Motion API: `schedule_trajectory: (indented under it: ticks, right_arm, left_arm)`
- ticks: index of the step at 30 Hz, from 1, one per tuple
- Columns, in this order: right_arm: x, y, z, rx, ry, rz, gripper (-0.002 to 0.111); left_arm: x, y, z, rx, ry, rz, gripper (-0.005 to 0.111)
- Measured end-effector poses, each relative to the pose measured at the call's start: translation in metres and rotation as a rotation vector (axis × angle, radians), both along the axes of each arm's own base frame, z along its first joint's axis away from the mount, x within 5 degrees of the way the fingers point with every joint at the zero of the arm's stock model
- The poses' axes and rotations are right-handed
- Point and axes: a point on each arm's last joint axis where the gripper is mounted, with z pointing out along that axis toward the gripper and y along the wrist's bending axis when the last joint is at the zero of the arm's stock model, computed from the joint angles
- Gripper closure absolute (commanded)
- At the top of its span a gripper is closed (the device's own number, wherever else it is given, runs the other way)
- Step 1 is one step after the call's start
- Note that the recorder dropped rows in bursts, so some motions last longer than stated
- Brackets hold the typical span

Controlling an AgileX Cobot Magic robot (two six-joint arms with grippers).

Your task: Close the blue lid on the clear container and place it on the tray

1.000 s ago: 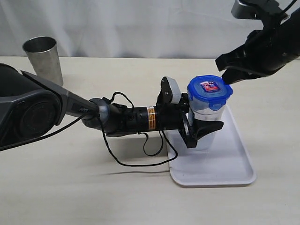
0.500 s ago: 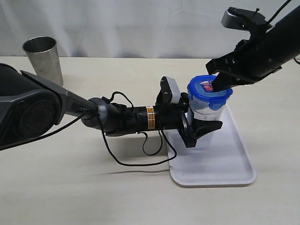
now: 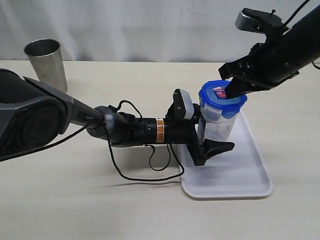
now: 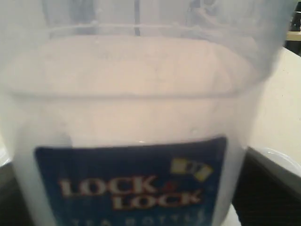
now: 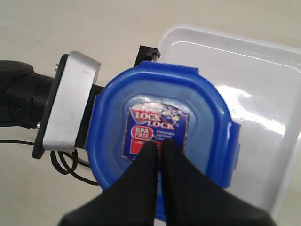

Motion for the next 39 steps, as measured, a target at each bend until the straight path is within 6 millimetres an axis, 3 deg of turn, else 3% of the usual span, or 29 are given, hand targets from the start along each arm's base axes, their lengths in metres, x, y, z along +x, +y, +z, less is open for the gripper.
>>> schedule_trajectory:
  ticks: [13, 23, 28, 37, 39]
  right_arm:
    - [0.000, 0.000, 0.000, 0.000, 0.001, 0.000, 0.104]
    - [0.000, 0.000, 0.000, 0.000, 0.001, 0.000, 0.104]
    - [0.000, 0.000, 0.000, 0.000, 0.001, 0.000, 0.104]
    - [0.000, 0.000, 0.000, 0.000, 0.001, 0.000, 0.104]
    - [0.000, 0.000, 0.000, 0.000, 0.001, 0.000, 0.104]
  left_arm:
    - [0.016, 0.031, 0.003, 0.007, -0.040, -0.064, 0.026]
    - [0.029, 0.051, 0.034, 0.042, -0.066, -0.092, 0.029]
    - [0.032, 0.059, 0.045, 0.074, -0.057, -0.113, 0.047]
    - [0.025, 0.064, 0.069, 0.199, -0.100, -0.213, 0.102]
    - [0.025, 0.069, 0.075, 0.232, -0.086, -0.230, 0.107]
